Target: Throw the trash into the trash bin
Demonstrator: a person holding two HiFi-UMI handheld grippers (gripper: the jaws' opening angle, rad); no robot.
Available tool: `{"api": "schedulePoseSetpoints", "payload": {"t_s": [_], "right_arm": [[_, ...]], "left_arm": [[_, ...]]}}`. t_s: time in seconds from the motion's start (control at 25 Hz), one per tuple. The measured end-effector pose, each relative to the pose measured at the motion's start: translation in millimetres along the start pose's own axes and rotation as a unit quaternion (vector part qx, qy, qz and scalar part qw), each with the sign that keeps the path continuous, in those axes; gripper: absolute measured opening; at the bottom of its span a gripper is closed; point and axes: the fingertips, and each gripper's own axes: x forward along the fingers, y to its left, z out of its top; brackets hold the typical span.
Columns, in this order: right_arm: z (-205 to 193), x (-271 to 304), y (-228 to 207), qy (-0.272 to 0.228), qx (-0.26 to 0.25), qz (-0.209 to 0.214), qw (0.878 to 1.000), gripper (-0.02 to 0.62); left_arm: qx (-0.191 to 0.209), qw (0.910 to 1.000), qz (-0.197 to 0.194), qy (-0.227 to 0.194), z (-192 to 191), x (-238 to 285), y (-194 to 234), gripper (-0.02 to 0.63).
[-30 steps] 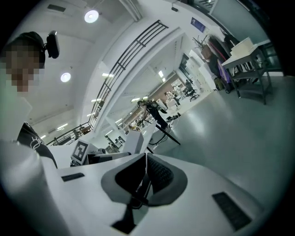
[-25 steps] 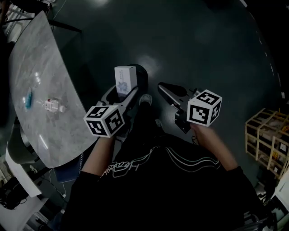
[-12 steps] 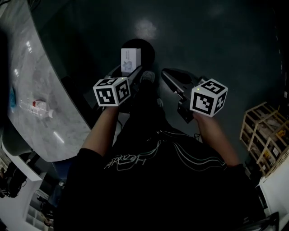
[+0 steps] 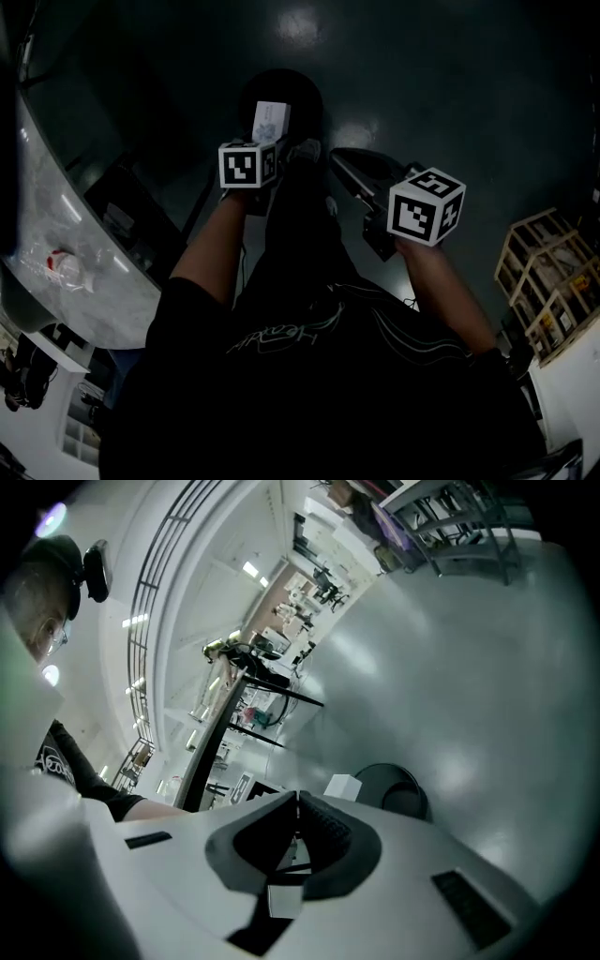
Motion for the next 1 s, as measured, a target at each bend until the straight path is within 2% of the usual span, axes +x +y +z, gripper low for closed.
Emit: {"api": "schedulePoseSetpoints", "payload": {"t_s": [0.2, 0.28, 0.48, 0.64, 0.8, 0.92, 1.0], "right_arm": [[-6.0, 10.3, -19.4, 0.009, 0.018, -0.004, 1.0, 0.035], [-11.3, 9.9, -27.2, 0.014, 0.028, -0.009, 0.999, 0.036], [-20.7, 12.0, -37.1, 0.025, 0.04, -0.014, 0.999, 0.035], [-22.0, 14.2, -31.0, 0.025, 0.043, -0.011, 0.999, 0.035], [-19.3, 8.5, -25.2, 0.023, 0.036, -0.012, 0.999, 0.035], [-15.4, 0.9, -21.7, 0.015, 0.03, -0.015, 0.999, 0.035], [-12.9, -5.3, -19.9, 0.005, 0.028, -0.017, 0.999, 0.035]], "left_arm": [[0.023, 0.9988, 0.018, 0.039, -9.2, 34.8, 15.9, 0.327], [0.021, 0.9986, 0.025, 0.042, -10.0, 42.5, 18.9, 0.327], [-0.016, 0.9988, -0.019, 0.042, -4.7, 48.4, 10.3, 0.364], [-0.004, 0.9989, -0.007, 0.046, -3.7, 41.5, 22.9, 0.364], [0.002, 0.9985, -0.009, 0.054, -5.1, 30.5, 17.6, 0.362], [-0.024, 0.9992, -0.032, 0.009, 8.7, 15.0, 1.6, 0.357], [-0.046, 0.9974, -0.043, -0.035, 20.5, 0.0, -5.5, 0.308]]}}
